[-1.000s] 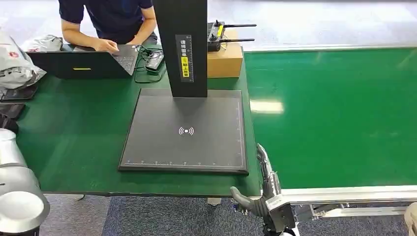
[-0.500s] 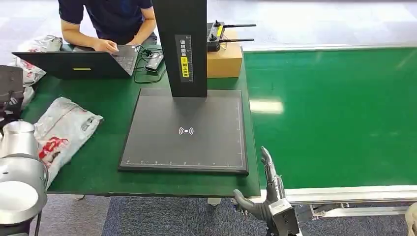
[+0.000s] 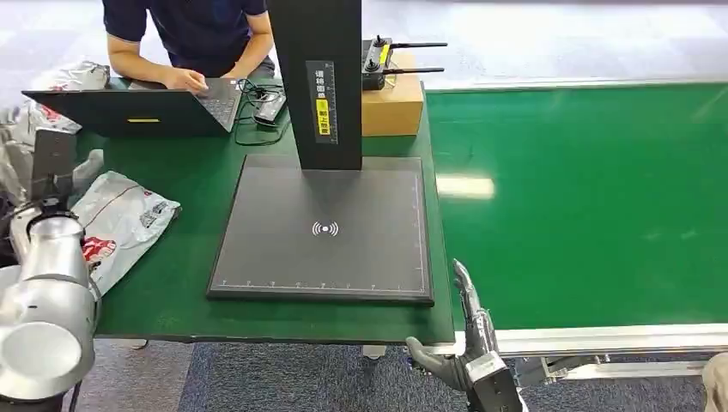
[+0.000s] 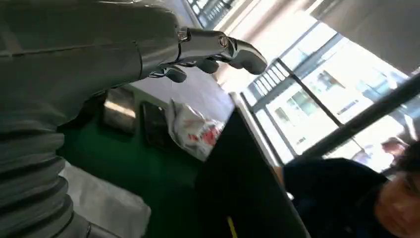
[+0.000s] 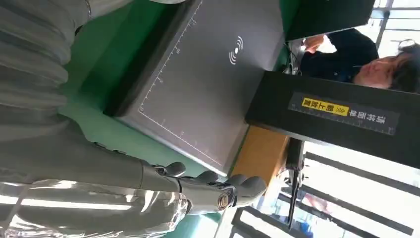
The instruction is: Moved the parcel from conveyor to table for the left to box.
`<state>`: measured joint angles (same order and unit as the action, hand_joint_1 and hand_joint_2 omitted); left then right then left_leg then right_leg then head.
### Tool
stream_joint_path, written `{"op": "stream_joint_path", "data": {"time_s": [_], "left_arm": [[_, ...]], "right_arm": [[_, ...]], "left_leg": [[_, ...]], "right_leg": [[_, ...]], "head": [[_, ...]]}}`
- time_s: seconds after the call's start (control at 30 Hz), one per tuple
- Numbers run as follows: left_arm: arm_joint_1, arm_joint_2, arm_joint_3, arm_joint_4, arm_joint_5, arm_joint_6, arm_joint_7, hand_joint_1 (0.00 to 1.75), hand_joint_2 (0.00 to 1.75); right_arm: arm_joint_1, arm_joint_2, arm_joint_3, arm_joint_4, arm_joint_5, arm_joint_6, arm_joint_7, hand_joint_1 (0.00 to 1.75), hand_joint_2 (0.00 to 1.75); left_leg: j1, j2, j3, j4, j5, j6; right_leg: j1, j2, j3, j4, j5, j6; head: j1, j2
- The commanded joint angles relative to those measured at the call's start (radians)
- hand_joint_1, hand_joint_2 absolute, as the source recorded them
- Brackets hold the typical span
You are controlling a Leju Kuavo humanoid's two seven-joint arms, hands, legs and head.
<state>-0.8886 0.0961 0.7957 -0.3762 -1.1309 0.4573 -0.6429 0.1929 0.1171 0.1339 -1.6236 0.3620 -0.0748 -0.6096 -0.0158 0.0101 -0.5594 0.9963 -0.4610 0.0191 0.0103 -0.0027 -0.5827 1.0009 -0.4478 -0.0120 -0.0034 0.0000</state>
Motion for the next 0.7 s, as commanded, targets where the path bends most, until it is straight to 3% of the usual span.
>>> {"op": "stream_joint_path", "data": {"time_s": [0.03,0.17,0.3,0.43,0.6,0.7], "left_arm": [[0.372,-0.117,-0.559,-0.377,0.391,-0.090,-0.055,0.00,1.75],[0.590,-0.100,-0.794,-0.594,0.566,-0.078,-0.050,0.00,1.75],[0.805,-0.143,-0.953,-0.829,0.709,-0.024,-0.055,0.00,1.75],[0.830,-0.174,-1.063,-0.833,0.682,0.136,-0.055,0.00,1.75],[0.825,-0.185,-1.174,-0.799,0.764,0.128,-0.055,0.00,1.75],[0.821,-0.179,-1.210,-0.790,0.786,0.059,-0.055,0.00,1.75]], "right_arm": [[-0.011,0.023,-0.032,0.023,0.037,-0.049,0.015,0.00,1.75],[-0.024,0.013,-0.040,0.042,0.044,-0.054,0.015,0.00,1.75],[-0.073,0.003,-0.041,0.104,0.013,-0.084,-0.018,0.00,1.75],[-0.119,0.015,-0.018,0.129,0.022,-0.094,-0.013,0.00,1.75],[-0.217,0.022,0.013,0.246,0.036,-0.127,0.002,0.00,1.75],[-0.198,0.018,0.019,0.244,0.033,-0.158,-0.016,0.00,1.75]], "left_leg": [[-0.001,0.000,0.005,-0.004,0.000,-0.002],[-0.001,0.000,0.005,-0.004,-0.001,-0.002],[-0.001,0.002,0.003,-0.003,-0.002,-0.001],[-0.001,-0.001,0.002,-0.002,-0.002,-0.001],[0.000,0.002,0.002,-0.002,-0.002,-0.002],[0.000,0.000,0.004,-0.004,-0.001,-0.003]], "right_leg": [[-0.001,0.001,0.005,-0.004,0.000,0.002],[-0.002,0.001,0.004,-0.003,-0.001,0.003],[-0.001,0.003,0.002,-0.003,-0.001,0.002],[-0.001,0.000,0.002,-0.002,-0.002,0.003],[-0.001,0.004,0.001,-0.003,0.000,0.003],[-0.001,0.001,0.004,-0.004,0.000,0.003]], "head": [[0.000,0.000],[0.000,0.000],[0.000,0.000],[0.000,0.000],[0.000,0.000],[0.000,0.000]]}}
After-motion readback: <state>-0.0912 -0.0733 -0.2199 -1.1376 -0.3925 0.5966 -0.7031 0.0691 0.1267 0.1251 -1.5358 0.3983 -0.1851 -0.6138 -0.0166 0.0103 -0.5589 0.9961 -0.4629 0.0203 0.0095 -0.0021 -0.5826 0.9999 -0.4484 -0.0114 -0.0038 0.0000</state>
